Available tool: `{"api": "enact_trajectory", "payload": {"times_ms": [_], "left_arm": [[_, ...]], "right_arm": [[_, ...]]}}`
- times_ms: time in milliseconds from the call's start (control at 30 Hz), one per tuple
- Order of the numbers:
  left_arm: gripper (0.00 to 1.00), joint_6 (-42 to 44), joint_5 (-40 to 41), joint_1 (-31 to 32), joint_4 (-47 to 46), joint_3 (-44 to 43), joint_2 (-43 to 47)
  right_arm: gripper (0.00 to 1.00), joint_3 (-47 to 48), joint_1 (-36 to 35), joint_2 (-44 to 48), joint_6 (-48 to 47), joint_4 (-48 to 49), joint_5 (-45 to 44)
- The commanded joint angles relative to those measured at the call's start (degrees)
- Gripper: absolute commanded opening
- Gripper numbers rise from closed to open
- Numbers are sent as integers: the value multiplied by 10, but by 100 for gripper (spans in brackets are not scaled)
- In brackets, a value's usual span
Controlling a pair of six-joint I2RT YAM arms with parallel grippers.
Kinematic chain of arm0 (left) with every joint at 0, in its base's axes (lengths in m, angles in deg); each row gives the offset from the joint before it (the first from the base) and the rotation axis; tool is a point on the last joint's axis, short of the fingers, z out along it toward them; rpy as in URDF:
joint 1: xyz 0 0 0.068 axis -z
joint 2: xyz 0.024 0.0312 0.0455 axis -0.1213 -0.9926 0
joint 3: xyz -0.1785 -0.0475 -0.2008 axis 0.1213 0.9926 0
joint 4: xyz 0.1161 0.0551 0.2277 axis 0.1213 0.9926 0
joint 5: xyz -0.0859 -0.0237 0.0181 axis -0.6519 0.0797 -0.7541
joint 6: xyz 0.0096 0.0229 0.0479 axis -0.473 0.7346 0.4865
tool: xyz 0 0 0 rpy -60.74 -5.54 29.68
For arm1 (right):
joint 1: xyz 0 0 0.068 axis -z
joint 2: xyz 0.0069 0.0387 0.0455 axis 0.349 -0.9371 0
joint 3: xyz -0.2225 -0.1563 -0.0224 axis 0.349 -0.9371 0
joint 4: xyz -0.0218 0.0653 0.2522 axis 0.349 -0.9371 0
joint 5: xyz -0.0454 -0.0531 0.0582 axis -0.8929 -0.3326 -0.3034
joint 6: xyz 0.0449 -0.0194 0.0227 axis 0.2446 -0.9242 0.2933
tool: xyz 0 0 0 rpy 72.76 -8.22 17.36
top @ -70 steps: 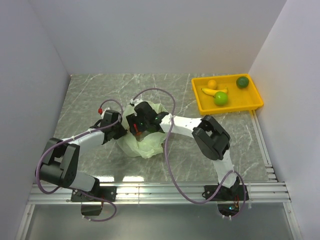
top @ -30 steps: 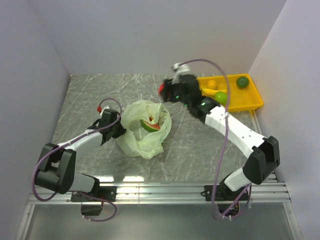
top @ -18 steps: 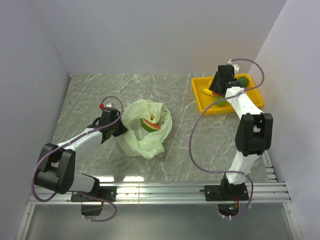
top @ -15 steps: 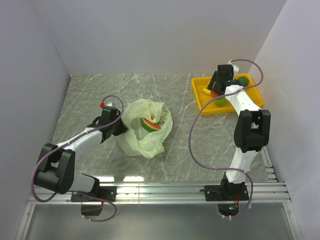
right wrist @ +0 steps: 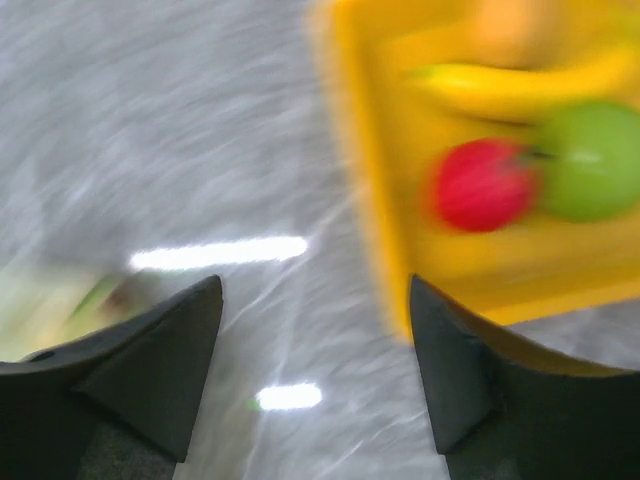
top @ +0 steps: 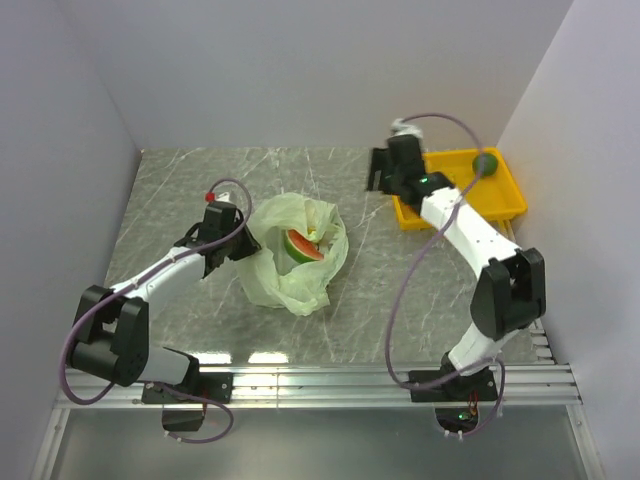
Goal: Untie the knot of the plastic bag and take out the fruit
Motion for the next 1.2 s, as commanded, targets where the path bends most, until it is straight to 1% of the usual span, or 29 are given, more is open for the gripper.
{"api": "enact_trajectory", "payload": {"times_ms": [0,33,67,100,133,167,233,367,500,633,667,700,767,833,867,900,933,1000,1033,1167], "left_arm": [[12,26,-3,10,3,-42,-10],[12,28,0,11,4,-44,-14],[12,30,0,13,5,-46,-21],[12,30,0,15,5,-49,-24],[12,30,-1,16,6,-50,-29],[12,29,0,18,7,-51,-34],[12,28,0,21,7,-51,-37],[12,27,4,26,11,-51,-41],[12,24,5,28,14,-46,-42],[12,23,1,30,10,-45,-44],[12,23,0,32,12,-45,-44],[12,24,1,32,12,-46,-44],[12,25,0,33,12,-46,-45],[12,25,1,34,13,-46,-46],[12,25,0,34,13,-47,-47],[12,26,0,34,14,-48,-46],[12,26,-2,34,14,-47,-47],[13,27,-2,34,14,-47,-46],[12,28,-2,35,13,-46,-47],[13,28,-7,35,11,-46,-51]], "right_arm": [[71,-25,-128,62,-69,46,70],[68,-27,-150,67,-77,47,73],[64,-26,-172,66,-81,47,84],[61,-25,-213,63,-85,50,97],[59,-23,-230,56,-83,52,104],[53,-19,-248,48,-85,53,112],[52,-5,-285,20,-79,55,118],[48,31,-310,-52,-61,35,118],[47,63,-315,-113,-70,8,142],[47,80,-315,-167,-72,-7,93],[48,80,-314,-171,-70,-5,77],[49,80,-314,-176,-67,1,40],[53,83,-312,-185,-66,6,9],[61,89,-308,-197,-61,6,-27],[61,90,-308,-200,-59,7,-38],[64,90,-306,-203,-59,9,-55],[69,90,-305,-204,-62,12,-56],[72,91,-301,-207,-67,18,-54],[75,93,-299,-213,-70,19,-48],[76,107,-290,-239,-65,22,-28]]}}
